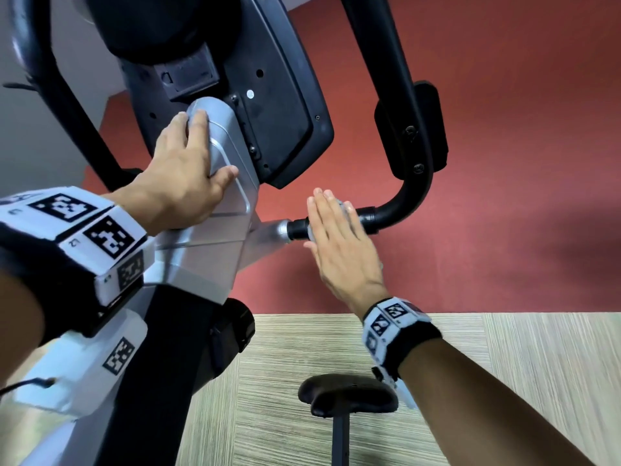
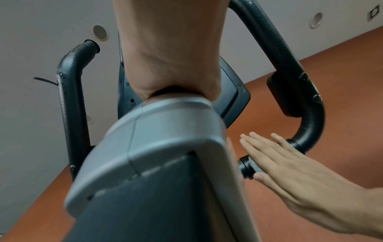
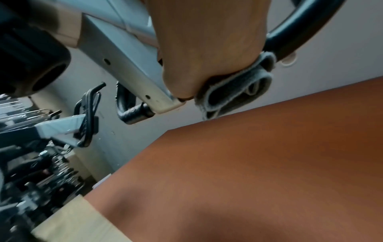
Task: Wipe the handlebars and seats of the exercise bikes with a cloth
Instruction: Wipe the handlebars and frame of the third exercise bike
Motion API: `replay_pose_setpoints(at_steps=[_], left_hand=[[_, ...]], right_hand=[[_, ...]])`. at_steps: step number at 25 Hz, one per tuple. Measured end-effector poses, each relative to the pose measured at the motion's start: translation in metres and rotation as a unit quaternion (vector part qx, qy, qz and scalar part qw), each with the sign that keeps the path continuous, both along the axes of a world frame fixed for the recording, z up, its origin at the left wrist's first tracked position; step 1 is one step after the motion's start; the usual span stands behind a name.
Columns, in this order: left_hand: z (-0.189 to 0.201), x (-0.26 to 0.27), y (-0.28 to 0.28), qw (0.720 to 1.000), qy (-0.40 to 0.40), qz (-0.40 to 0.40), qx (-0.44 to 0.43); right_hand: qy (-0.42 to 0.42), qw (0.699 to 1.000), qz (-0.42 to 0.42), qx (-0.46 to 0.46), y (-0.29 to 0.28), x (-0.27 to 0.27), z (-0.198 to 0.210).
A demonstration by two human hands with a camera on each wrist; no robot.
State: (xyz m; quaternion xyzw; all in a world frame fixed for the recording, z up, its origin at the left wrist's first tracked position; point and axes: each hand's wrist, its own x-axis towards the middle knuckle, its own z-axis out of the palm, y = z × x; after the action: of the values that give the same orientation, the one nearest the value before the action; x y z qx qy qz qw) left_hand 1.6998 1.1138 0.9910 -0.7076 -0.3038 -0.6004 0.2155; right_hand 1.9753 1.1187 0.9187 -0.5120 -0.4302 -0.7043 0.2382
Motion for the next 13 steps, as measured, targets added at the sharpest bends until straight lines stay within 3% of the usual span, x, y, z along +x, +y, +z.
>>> replay_pose_setpoints(at_steps=[4,8,13], left_hand=[[-0.001,0.001,0.001,1.0,-0.001,0.0,0.005],[0.001,0.001,0.001,1.0,-0.001,0.0,0.002],[0.0,0.0,0.002,1.0,0.003,0.002,0.007]], right_hand=[[0.098,0.992,0.032,0.069,-0.008,0.0,0.002],[-0.041,0.999,-0.017,0.0,0.007,-0.001,0.004],[0.061,0.996,-0.005,0.058,0.005,-0.009,0.007]])
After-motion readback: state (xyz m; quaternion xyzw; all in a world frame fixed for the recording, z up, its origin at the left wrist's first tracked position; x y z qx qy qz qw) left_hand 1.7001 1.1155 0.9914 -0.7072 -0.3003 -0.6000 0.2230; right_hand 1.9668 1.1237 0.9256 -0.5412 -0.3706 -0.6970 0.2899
